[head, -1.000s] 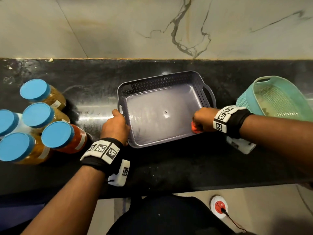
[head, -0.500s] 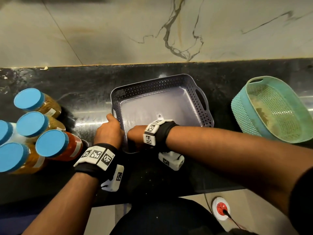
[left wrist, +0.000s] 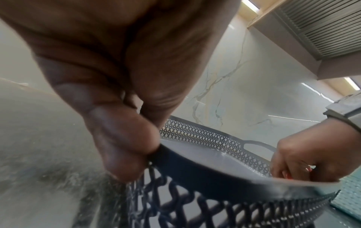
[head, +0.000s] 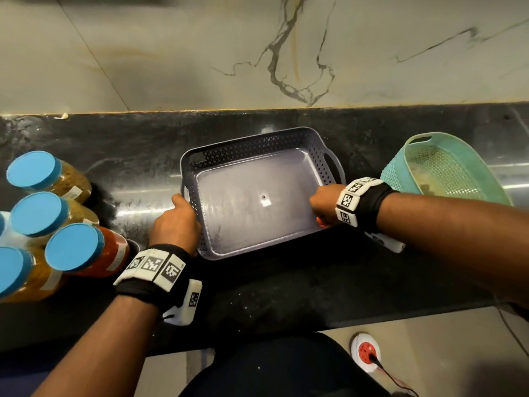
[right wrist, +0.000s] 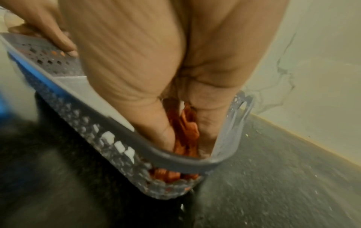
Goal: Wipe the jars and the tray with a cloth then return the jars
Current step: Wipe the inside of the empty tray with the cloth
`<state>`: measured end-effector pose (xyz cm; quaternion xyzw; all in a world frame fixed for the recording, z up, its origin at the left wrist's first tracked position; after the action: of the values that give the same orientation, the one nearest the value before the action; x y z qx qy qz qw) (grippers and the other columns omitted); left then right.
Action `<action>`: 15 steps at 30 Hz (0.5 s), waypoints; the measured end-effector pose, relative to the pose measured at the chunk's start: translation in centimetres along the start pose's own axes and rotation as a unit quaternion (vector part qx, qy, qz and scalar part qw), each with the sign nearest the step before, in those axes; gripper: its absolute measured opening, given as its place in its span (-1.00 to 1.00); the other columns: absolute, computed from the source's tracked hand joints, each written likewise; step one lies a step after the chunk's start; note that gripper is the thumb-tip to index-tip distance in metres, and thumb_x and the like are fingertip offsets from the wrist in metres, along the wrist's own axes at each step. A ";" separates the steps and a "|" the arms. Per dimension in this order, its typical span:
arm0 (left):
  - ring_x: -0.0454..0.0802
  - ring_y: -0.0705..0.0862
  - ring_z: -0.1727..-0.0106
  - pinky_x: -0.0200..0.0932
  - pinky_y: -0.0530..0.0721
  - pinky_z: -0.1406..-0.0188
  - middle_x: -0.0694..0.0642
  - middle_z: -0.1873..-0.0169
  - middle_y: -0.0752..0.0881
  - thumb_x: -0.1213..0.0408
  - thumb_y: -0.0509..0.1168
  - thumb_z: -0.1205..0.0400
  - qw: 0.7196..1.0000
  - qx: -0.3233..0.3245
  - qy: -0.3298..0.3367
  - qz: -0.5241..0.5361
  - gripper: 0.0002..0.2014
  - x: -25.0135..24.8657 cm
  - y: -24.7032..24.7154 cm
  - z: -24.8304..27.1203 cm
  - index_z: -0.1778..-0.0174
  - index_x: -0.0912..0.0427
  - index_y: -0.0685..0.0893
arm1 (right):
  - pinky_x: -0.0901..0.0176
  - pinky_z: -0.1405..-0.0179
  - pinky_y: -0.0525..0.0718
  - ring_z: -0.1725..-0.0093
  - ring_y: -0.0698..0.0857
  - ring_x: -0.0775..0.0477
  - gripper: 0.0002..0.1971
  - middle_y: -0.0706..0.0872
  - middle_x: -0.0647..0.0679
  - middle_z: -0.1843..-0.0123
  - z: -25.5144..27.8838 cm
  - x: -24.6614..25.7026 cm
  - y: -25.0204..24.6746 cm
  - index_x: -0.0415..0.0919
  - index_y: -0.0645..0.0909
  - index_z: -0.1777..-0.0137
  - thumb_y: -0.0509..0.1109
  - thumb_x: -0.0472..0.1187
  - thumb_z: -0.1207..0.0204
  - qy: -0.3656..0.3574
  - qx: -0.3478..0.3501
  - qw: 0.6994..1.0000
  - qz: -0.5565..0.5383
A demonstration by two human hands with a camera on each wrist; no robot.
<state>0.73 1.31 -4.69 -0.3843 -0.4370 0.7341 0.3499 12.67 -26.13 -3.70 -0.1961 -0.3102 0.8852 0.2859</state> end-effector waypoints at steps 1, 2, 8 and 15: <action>0.52 0.73 -0.03 0.14 0.48 0.16 0.52 0.02 0.75 0.42 0.21 -0.69 1.000 -0.003 0.004 -0.005 -0.76 0.0 0.0 0.0 -0.20 0.40 0.34 | 0.09 0.08 0.67 -0.06 0.79 -0.39 -0.77 0.79 -0.32 -0.01 -0.4 0.0 0.0 -0.36 0.72 -0.04 0.41 -0.20 -0.52 -0.003 -0.004 1.000 0.007; 0.51 0.73 -0.01 0.14 0.48 0.17 0.52 0.04 0.75 0.43 0.21 -0.69 1.000 -0.006 0.006 -0.008 -0.78 0.1 0.0 0.1 -0.18 0.39 0.34 | 0.05 0.05 0.70 -0.08 0.79 -0.40 -0.77 0.78 -0.33 -0.05 -0.8 0.2 -0.1 -0.37 0.72 -0.07 0.40 -0.21 -0.53 -0.009 -0.005 1.000 0.020; 0.57 0.71 -0.08 0.14 0.44 0.12 0.58 -0.01 0.73 0.44 0.22 -0.68 1.000 -0.010 -0.027 0.002 -0.81 0.8 -0.5 -0.2 -0.10 0.35 0.31 | -0.05 0.00 0.62 -0.24 0.68 -0.37 -0.75 0.68 -0.26 -0.24 -1.1 -1.4 -2.2 -0.38 0.63 -0.22 0.23 -0.31 -0.64 -0.043 -0.081 0.989 0.119; 0.59 0.68 -0.16 0.24 0.57 -0.05 0.63 -0.09 0.70 0.43 0.24 -0.70 0.998 -0.009 -0.066 0.021 -0.71 1.2 -1.5 -0.5 -0.25 0.48 0.36 | -0.09 0.02 0.69 -0.15 0.65 -0.31 -0.76 0.62 -0.15 -0.20 0.1 -3.0 -2.8 -0.30 0.69 -0.11 0.25 -0.17 -0.69 -0.125 -0.110 0.971 0.170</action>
<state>0.91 3.04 -3.83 -0.3471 -0.4577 0.7611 0.3011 15.95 -26.23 -1.26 -0.1638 -0.4013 0.8987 0.0668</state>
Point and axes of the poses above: each hand's wrist, its own z-axis away from the middle knuckle, its own y-axis out of the palm, x = y × z, the point moved 3 cm from there along -z, towards the middle knuckle
